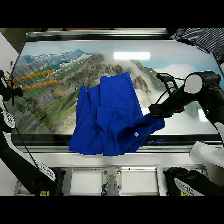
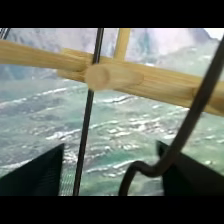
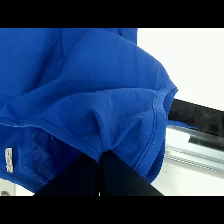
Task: Fold the clothes and pants, and hang the long-sleeved shirts on hangers.
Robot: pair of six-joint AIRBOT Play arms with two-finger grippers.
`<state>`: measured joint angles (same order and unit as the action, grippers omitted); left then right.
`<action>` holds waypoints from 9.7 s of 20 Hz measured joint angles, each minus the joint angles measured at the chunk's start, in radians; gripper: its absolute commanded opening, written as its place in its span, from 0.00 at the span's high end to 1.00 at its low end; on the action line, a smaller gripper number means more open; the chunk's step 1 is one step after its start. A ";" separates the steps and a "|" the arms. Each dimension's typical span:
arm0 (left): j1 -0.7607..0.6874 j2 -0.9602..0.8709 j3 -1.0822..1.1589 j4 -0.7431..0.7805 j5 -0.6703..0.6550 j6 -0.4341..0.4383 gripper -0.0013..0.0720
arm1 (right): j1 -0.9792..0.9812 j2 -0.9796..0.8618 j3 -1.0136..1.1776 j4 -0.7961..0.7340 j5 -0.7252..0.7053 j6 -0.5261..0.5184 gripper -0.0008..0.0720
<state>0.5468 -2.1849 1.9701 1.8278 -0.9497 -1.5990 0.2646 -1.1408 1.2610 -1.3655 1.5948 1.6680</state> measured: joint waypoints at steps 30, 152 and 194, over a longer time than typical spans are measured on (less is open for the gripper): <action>-0.164 0.528 -0.002 -0.165 -0.280 0.231 0.97 | 0.000 0.000 0.000 0.000 -0.001 0.000 0.97; -0.791 0.970 -0.986 -1.062 -0.552 1.286 0.97 | 0.259 0.096 0.262 0.158 -0.205 -0.061 0.13; -0.707 0.747 -0.625 -0.972 -0.789 1.368 0.97 | -0.417 -0.266 0.043 1.114 0.229 -1.460 0.14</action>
<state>-0.1600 -1.4376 1.3453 0.8562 -1.7386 -0.2306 -0.1528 -1.4071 1.3037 -0.2520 1.8240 0.2077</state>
